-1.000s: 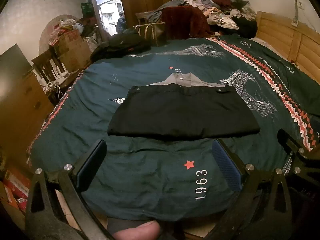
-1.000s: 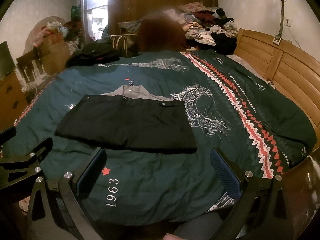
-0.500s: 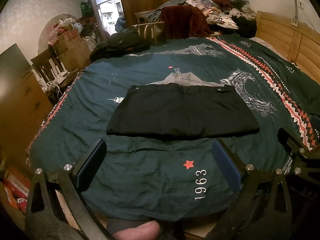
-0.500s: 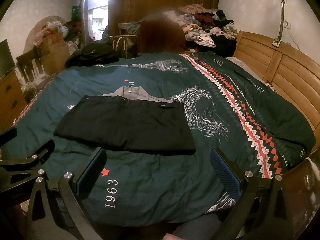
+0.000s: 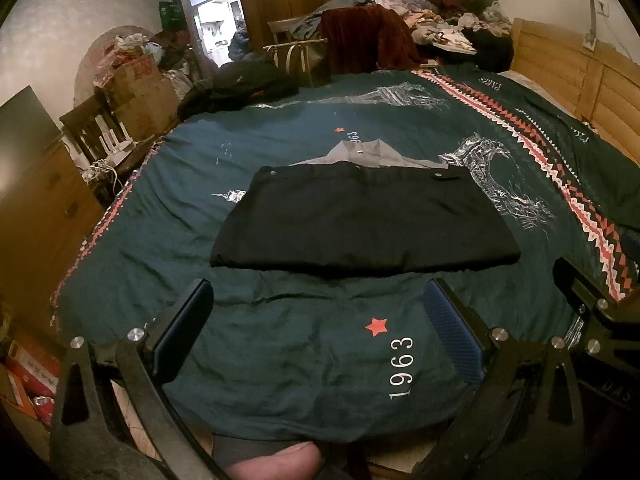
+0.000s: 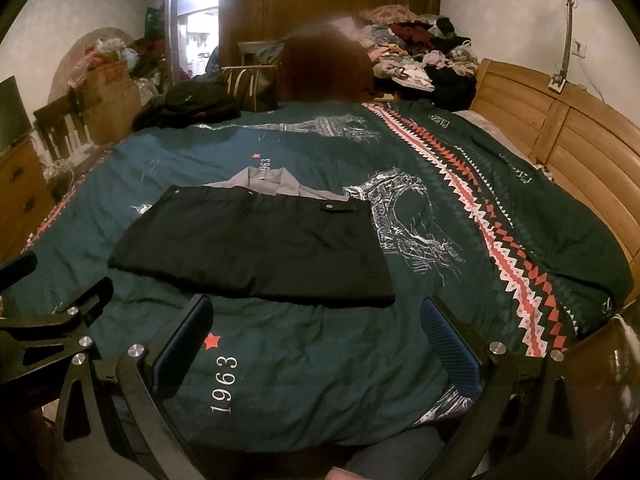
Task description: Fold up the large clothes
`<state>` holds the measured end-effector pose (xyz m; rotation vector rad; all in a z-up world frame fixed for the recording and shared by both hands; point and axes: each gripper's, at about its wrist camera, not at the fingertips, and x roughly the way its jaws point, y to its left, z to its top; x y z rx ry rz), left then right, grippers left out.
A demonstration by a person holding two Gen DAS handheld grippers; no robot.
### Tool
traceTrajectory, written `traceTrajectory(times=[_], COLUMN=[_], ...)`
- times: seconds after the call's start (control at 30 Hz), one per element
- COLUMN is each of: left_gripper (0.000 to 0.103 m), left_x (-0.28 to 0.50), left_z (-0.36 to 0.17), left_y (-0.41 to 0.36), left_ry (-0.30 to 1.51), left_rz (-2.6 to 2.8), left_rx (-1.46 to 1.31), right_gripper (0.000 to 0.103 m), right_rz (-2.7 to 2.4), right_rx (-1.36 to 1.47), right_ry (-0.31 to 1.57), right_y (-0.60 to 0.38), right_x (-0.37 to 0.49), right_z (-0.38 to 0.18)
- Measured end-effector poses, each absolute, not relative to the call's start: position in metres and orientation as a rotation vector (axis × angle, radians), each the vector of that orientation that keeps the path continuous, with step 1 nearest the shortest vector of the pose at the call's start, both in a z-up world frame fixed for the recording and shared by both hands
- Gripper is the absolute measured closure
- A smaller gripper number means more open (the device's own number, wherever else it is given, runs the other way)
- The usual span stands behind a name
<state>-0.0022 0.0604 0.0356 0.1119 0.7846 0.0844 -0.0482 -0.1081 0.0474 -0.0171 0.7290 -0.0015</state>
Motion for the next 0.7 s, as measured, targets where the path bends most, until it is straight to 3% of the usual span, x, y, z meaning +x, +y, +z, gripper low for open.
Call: traceTrajectory(times=[0.7], left_gripper=[0.000], left_x=[0.0005], left_z=[0.0298], left_y=[0.0579], left_ry=[0.790], left_rz=[0.091], left_rx=[0.140], right_gripper=[0.000], right_rz=[0.013], right_rx=[-0.021], right_ry=[0.738], right_y=[-0.1042], right_x=[-0.0439], right_z=[0.0413])
